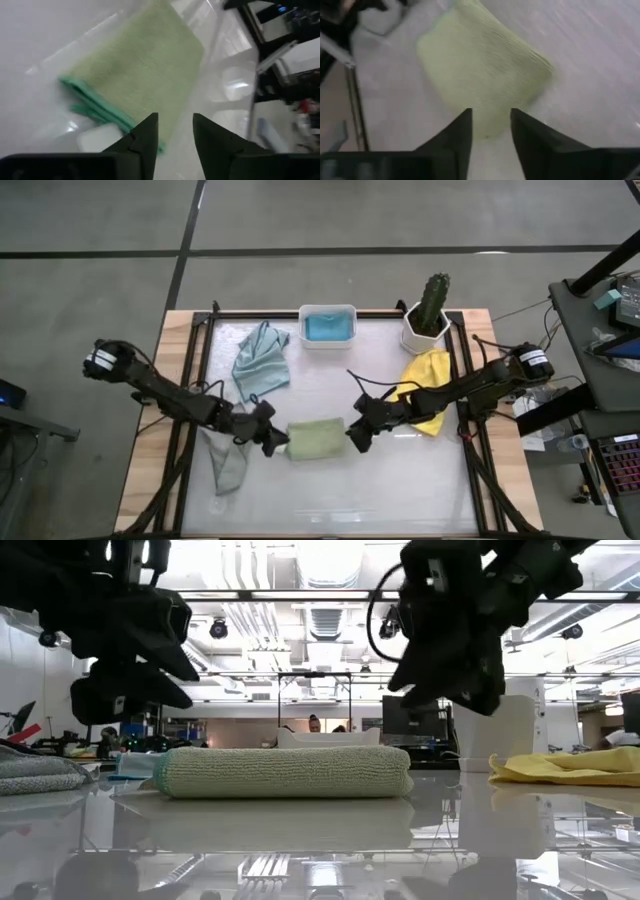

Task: Fold microfiber towels
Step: Put the green cloth into the bin

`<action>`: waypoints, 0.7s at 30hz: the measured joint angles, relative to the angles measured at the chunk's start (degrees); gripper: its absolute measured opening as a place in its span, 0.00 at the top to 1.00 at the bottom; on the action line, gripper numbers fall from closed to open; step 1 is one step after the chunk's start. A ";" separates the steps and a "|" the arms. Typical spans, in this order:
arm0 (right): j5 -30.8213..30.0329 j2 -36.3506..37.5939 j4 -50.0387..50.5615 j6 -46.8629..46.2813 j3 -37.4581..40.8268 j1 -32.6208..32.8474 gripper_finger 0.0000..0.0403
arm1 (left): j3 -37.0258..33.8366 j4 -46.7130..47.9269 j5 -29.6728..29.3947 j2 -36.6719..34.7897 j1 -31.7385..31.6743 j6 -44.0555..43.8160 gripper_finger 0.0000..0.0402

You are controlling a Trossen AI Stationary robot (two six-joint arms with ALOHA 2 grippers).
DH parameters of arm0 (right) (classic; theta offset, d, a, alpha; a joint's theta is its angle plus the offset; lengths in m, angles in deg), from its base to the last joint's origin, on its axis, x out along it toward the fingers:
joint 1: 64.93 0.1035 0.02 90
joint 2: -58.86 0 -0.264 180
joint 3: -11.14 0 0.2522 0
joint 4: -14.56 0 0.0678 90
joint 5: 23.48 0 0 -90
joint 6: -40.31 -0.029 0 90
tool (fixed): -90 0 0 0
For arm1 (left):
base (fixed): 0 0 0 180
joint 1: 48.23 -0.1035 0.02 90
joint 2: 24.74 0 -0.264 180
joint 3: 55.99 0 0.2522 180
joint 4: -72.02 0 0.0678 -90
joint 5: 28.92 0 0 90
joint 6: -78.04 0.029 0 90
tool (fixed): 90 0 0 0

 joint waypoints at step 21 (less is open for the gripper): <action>0.16 -7.40 -4.81 -6.23 0.30 0.26 0.31 | 0.37 -10.00 2.66 13.88 0.26 -15.13 0.32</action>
